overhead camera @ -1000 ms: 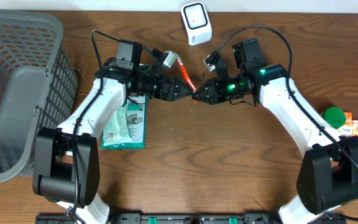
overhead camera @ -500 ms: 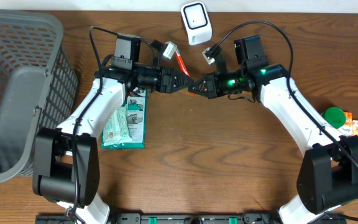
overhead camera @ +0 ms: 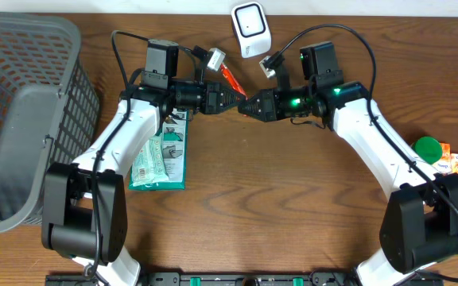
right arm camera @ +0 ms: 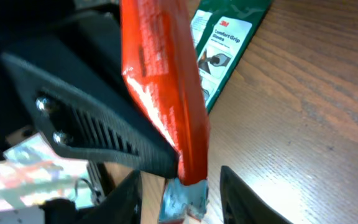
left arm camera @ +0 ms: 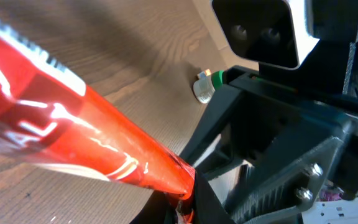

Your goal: Scan the item barcode

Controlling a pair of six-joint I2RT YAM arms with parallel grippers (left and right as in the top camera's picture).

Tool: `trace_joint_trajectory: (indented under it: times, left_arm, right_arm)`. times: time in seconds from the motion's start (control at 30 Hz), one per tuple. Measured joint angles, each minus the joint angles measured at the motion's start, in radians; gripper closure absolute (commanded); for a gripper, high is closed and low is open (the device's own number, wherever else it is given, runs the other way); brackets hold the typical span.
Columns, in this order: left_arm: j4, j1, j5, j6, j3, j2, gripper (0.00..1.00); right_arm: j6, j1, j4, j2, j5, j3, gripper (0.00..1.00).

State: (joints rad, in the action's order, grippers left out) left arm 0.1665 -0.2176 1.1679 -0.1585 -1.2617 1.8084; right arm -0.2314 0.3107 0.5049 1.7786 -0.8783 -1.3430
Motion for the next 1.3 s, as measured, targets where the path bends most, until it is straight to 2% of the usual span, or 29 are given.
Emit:
trace_joint_trajectory:
  times: [0.23,0.33,0.4,0.5,0.6,0.67,0.8,0.9,0.93,1.03,1.07,1.1,1.13,1.17,1.2,1.3]
  left_arm:
    - [0.069,-0.002,-0.066,-0.033,-0.004,0.000,0.93]
    - [0.291,-0.004,-0.172,-0.028,-0.049,0.003,0.93]
    - [0.489,-0.014,-0.298,-0.006,-0.137,0.011,0.93]
    - [0.747,-0.053,-0.534,0.039,-0.335,0.019,0.93]
    - [1.006,-0.136,-0.777,0.133,-0.597,0.019,0.93]
    - [1.107,-0.195,-0.887,0.206,-0.721,0.014,0.93]
    - [1.122,-0.307,-1.054,0.328,-0.793,-0.005,0.91]
    - [1.101,-0.371,-1.133,0.371,-0.789,0.007,0.91]
    - [1.101,-0.383,-1.145,0.377,-0.787,0.011,0.91]
    - [1.100,-0.414,-1.153,0.396,-0.779,0.019,0.92]
    - [1.100,-0.421,-1.154,0.404,-0.777,0.019,0.92]
    - [1.101,-0.426,-1.156,0.409,-0.777,0.019,0.93]
    - [1.102,-0.430,-1.156,0.416,-0.777,0.019,0.93]
    - [1.109,-0.431,-1.154,0.422,-0.777,0.019,0.92]
    - [1.126,-0.430,-1.146,0.429,-0.777,0.019,0.93]
    - [1.173,-0.413,-1.067,0.455,-0.776,0.023,0.92]
  right_arm:
    - [0.024,-0.069,0.071,0.000,-0.001,0.000,0.44]
    - [0.047,-0.156,0.150,0.000,0.001,0.000,0.41]
    - [0.068,-0.226,0.216,0.000,0.018,0.000,0.39]
    - [0.085,-0.301,0.275,0.000,0.071,0.000,0.35]
    - [0.092,-0.349,0.306,0.000,0.124,0.000,0.33]
    - [0.095,-0.357,0.316,0.000,0.150,0.001,0.30]
    - [0.102,-0.349,0.325,0.000,0.195,0.001,0.17]
    - [0.108,-0.340,0.331,0.000,0.249,0.001,0.15]
    - [0.108,-0.336,0.333,0.000,0.267,0.001,0.18]
    - [0.109,-0.327,0.336,0.000,0.289,0.001,0.51]
    - [0.117,-0.324,0.334,0.000,0.279,0.001,0.70]
    - [0.127,-0.324,0.328,0.000,0.253,0.001,0.94]
    - [0.134,-0.323,0.322,0.000,0.223,0.001,0.99]
    - [0.153,-0.325,0.307,0.000,0.164,0.002,0.99]
    - [0.173,-0.325,0.294,0.000,0.106,0.002,0.94]
    - [0.255,-0.323,0.268,0.000,-0.096,0.002,0.47]
